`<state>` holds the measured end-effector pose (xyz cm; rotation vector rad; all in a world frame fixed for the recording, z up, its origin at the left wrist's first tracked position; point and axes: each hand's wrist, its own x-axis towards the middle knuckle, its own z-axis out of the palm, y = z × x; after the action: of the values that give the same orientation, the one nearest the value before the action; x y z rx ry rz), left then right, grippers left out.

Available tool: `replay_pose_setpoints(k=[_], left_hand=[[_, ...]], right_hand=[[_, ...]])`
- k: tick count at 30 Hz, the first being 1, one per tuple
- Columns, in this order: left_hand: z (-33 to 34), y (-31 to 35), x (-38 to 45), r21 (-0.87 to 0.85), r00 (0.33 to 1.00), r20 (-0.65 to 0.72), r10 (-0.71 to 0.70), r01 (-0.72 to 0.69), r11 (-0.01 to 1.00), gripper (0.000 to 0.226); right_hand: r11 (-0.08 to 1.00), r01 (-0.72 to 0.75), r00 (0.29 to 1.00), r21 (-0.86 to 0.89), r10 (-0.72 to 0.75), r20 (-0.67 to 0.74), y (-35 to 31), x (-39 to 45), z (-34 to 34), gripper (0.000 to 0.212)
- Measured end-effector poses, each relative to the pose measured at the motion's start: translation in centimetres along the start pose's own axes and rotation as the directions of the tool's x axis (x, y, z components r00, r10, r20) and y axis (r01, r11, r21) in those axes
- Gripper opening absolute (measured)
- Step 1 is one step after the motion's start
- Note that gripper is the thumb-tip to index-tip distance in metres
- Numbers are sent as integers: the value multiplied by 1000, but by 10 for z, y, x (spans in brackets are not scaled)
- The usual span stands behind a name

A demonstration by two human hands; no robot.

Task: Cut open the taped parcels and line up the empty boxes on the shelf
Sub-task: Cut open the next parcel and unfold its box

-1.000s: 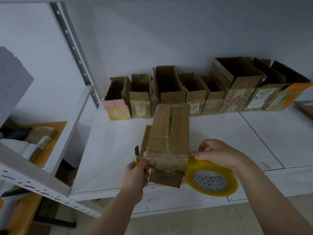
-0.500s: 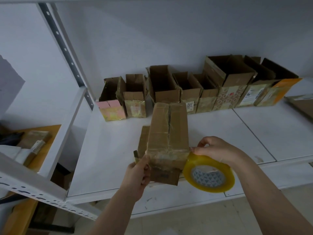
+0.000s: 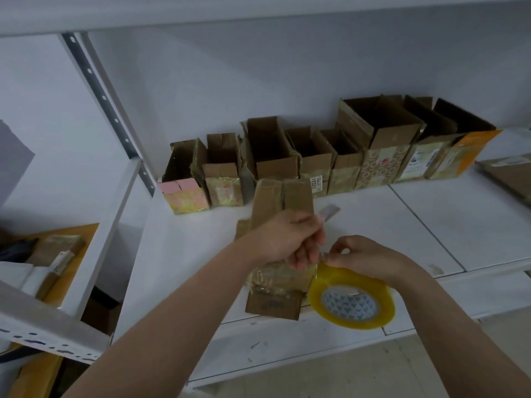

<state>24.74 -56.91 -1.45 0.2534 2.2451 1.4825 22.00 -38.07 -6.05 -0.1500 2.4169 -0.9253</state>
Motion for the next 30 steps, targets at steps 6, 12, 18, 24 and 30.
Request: replay_pose_setpoints(k=[6,12,18,24,30], left_hand=[[-3,-32,7,-51,989,-148,-12,4,999,41],[-1,-35,7,-54,987,-162,19,-28,998,43],[-1,-32,6,21,991,-121,59,-57,998,41],[-2,-28,4,93,997,-59,43,-37,995,40],[-1,-19,1,280,999,30,27,-35,959,40]], right_hand=[[976,25,985,217,-61,161,13,-10,-15,39],[999,20,993,-27,-17,117,7,-3,-14,26],[985,11,990,-173,14,144,8,2,-13,35],[975,-10,995,-224,32,91,13,-2,-20,47],[994,109,989,14,-110,103,28,-20,-26,28]])
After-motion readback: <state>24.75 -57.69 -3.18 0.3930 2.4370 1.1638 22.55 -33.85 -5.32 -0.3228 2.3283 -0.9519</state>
